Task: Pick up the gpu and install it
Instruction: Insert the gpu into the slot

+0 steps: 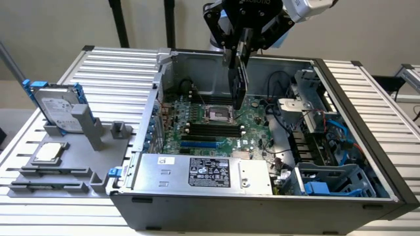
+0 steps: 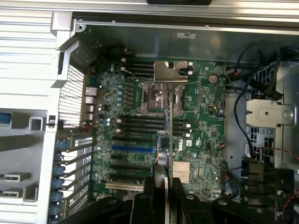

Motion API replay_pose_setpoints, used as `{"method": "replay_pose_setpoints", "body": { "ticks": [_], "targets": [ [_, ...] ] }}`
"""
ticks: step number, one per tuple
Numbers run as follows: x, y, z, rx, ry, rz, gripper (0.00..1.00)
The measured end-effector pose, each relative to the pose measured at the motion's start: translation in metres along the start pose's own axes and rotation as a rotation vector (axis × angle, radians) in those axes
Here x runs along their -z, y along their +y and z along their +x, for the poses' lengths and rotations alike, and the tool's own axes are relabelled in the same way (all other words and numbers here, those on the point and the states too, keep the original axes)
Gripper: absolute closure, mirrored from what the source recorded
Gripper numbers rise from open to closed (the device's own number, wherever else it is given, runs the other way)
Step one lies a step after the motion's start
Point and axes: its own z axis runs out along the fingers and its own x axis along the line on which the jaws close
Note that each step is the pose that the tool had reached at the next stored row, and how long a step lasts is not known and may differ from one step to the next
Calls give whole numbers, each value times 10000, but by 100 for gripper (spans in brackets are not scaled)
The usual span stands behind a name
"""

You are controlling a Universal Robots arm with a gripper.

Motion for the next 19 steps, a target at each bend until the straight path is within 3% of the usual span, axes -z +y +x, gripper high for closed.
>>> {"method": "replay_pose_setpoints", "body": {
  "ticks": [13,19],
  "targets": [
    [0,0,0,2,0,0,73],
    [0,0,0,955,74,24,73]
  ]
}}
